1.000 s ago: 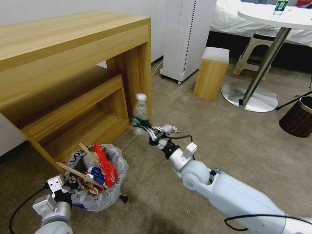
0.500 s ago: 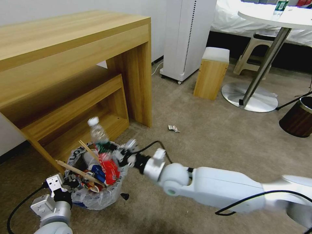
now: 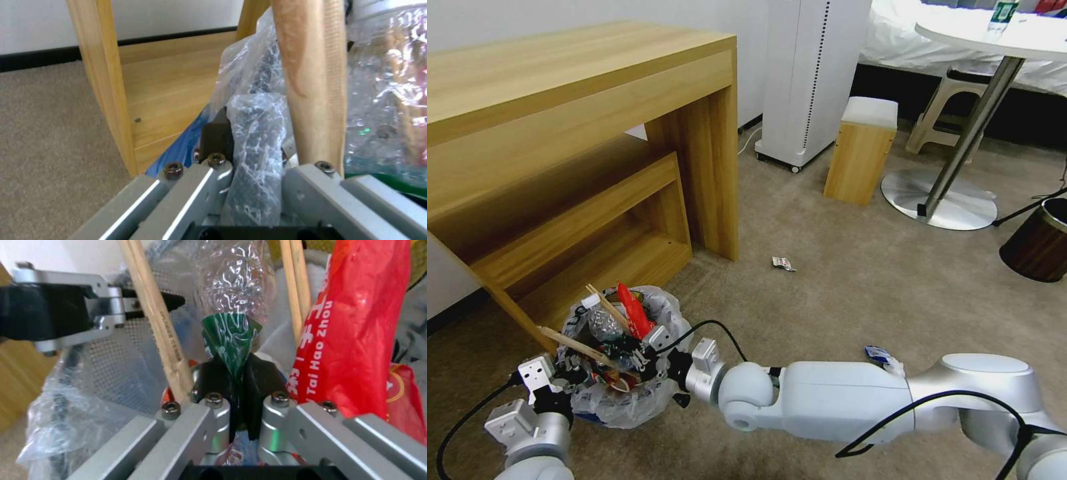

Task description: Pick up the trash bin and place the garbage on the floor into it.

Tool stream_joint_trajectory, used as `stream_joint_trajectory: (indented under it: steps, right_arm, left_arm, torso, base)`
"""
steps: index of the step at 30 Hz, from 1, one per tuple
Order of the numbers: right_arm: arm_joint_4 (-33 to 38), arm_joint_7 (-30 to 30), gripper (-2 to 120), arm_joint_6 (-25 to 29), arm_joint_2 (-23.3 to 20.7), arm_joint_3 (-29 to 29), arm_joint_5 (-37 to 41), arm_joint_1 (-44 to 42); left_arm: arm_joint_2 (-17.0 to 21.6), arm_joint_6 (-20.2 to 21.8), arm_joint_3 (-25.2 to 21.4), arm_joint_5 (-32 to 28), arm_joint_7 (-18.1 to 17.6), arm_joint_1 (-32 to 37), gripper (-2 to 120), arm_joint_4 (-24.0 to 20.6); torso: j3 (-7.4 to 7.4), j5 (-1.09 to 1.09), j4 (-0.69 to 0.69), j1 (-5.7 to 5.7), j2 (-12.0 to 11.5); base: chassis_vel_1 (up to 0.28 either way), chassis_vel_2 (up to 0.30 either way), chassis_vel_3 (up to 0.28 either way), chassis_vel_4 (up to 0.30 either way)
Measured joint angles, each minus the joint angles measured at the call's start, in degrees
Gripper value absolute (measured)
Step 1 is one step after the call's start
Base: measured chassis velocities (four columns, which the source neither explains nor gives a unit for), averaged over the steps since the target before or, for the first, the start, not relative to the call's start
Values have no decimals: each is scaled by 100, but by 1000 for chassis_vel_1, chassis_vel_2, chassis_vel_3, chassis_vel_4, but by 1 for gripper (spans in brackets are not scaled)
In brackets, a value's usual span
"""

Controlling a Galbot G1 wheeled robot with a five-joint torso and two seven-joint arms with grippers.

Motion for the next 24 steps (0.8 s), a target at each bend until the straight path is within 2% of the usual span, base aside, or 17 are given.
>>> stream_joint_trajectory:
  steps: [6,8,11,13,19,20,23,24]
  right_arm:
    - [-161,353,3,-359,188,-49,19,-21]
    - [-170,596,3,-633,239,-54,59,-24]
    - [-158,631,3,-649,247,-36,51,-38]
    - [-112,639,7,-650,245,-10,65,-44]
    - [157,615,32,-547,194,92,67,-32]
    - [157,615,32,-547,194,92,67,-32]
    - [226,595,47,-519,182,109,37,-23]
    - [226,595,47,-519,182,109,37,-23]
  left_arm:
    - [5,-21,-2,0,8,4,1,-5]
    - [8,-24,-2,-3,16,3,1,9]
    - [8,-27,0,-2,18,-10,1,36]
    - [8,-30,7,3,20,-16,1,56]
    - [-22,-36,50,46,25,-48,1,101]
    - [-22,-36,50,46,25,-48,1,101]
    - [-22,-34,46,49,27,-43,1,94]
    - [-22,-34,46,49,27,-43,1,94]
  torso:
    - [0,1,0,0,0]
    - [0,0,1,0,0]
    - [0,1,1,0,0]
    - [0,1,0,0,0]
    - [0,1,1,0,0]
    - [0,1,1,0,0]
    - [0,1,0,0,0]
    - [0,1,0,0,0]
  base:
    - [0,0,0,0]
    - [0,0,0,0]
    - [0,0,0,0]
    - [0,0,0,0]
    - [0,0,0,0]
    - [0,0,0,0]
    - [0,0,0,0]
    - [0,0,0,0]
